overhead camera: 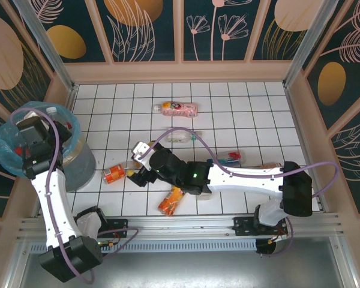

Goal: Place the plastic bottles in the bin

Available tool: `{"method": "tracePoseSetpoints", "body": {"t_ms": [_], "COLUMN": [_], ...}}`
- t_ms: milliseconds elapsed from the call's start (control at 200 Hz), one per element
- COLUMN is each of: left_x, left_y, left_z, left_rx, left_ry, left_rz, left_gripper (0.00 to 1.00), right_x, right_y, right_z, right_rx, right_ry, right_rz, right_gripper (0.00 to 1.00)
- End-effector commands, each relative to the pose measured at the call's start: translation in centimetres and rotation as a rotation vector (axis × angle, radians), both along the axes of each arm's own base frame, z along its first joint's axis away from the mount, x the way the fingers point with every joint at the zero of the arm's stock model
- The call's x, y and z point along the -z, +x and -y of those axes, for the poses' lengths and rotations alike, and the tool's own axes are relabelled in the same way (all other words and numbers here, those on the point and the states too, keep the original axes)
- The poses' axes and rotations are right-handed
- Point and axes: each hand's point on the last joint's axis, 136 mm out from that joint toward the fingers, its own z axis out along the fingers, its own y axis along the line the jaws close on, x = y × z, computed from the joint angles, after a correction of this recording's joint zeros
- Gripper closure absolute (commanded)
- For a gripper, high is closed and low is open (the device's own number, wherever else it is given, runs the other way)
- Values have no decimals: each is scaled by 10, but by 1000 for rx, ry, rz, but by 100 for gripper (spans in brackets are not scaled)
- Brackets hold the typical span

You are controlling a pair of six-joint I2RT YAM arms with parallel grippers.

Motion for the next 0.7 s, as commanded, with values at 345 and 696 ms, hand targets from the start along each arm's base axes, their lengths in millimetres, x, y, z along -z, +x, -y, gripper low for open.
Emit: {"method": "tracePoseSetpoints", "body": {"t_ms": [345,696], "left_x": [-144,-203], "left_y": [-13,-10], "left_z": [-18,29], "left_rx": [-104,105], "left_ry": [103,112], "left_rz": [282,450], "left_gripper": [65,67], "right_x": [-26,-30], "right_y": [-4,21], "right_z": [-3,-8], "right_rx": [-25,51], "right_ry": [42,30], "right_rz": [37,-31], "right_gripper": [1,1]}}
